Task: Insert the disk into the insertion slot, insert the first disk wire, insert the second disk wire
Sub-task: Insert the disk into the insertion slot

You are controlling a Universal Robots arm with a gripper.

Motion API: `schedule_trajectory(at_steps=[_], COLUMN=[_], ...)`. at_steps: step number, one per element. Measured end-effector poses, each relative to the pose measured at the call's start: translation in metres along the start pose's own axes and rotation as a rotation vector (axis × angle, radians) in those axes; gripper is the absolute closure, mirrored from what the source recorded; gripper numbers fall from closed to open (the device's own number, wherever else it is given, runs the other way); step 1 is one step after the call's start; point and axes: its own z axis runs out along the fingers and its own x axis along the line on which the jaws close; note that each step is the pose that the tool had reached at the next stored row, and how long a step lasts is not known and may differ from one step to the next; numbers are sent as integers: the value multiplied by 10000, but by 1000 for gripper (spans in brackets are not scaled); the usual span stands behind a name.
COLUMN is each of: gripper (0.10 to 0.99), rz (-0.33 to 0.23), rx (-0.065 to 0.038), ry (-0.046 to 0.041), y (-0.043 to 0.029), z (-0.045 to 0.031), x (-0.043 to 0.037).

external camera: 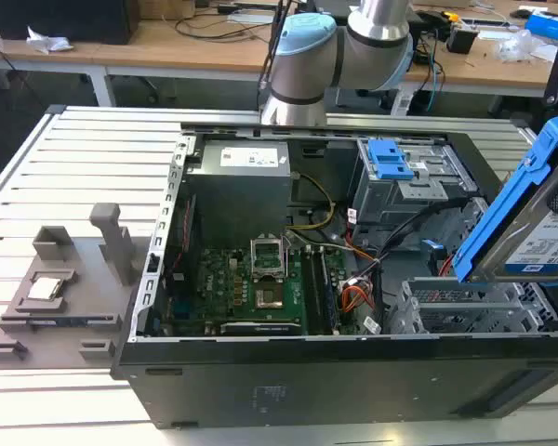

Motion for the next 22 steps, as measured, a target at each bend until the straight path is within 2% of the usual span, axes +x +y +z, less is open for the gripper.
schedule_trajectory(at_steps=[2,7,10,16,22], gripper=[722,722,722,722,722], rz=[-9,-9,-14,-15,-23], rx=[0,0,0,0,1], ry=[0,-2,0,-1,0], y=[12,24,53,218,247], z=[75,156,175,206,221], x=[0,0,0,-17,-125])
